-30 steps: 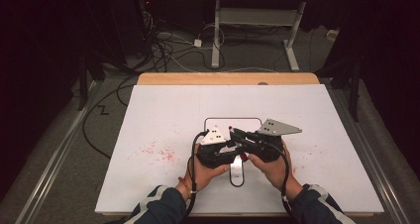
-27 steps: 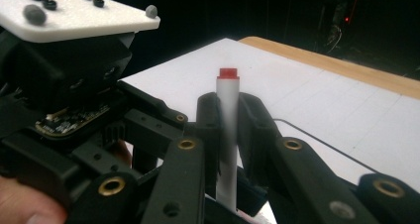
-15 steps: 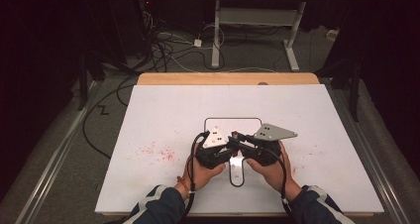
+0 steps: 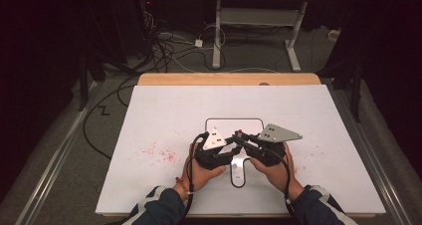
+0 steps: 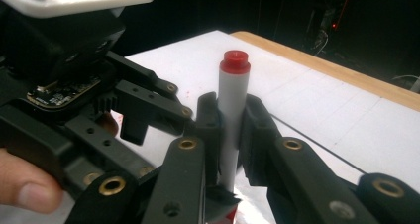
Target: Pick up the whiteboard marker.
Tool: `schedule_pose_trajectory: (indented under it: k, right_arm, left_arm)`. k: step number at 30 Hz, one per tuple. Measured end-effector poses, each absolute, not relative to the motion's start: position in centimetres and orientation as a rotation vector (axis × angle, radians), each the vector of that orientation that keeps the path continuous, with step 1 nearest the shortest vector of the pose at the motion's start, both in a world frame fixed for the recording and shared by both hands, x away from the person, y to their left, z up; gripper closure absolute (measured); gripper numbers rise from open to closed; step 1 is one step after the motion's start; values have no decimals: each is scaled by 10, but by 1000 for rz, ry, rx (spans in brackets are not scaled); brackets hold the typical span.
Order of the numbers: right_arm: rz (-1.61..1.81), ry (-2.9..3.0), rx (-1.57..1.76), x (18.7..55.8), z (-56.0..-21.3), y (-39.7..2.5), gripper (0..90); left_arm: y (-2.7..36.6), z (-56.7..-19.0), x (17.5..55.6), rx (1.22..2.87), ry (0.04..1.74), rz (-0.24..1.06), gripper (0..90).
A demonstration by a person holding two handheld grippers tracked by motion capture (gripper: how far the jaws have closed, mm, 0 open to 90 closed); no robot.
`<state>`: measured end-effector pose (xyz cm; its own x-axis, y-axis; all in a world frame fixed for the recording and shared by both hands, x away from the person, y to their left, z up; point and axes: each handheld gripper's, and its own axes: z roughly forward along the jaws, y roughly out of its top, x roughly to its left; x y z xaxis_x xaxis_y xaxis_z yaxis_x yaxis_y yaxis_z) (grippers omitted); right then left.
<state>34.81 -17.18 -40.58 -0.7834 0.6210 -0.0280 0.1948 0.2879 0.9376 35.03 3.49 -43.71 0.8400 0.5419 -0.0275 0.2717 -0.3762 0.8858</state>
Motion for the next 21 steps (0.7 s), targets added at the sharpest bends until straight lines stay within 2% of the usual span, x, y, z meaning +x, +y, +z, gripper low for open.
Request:
schedule_pose_trajectory:
  k: [3, 7, 10, 21]
  right_arm:
    - [1500, 2167, 732, 349, -405, -177, 819]
    - [1484, 2167, 724, 350, -404, -183, 820]
    - [1483, 2166, 730, 353, -402, -187, 819]
    - [1465, 2179, 747, 363, -403, -199, 819]
  left_arm:
    - [40, -435, 346, 1987, 575, 375, 342]
    - [62, -428, 336, 2020, 523, 453, 237]
    - [80, -426, 331, 2021, 536, 492, 208]
    - [150, -444, 319, 2037, 684, 580, 207]
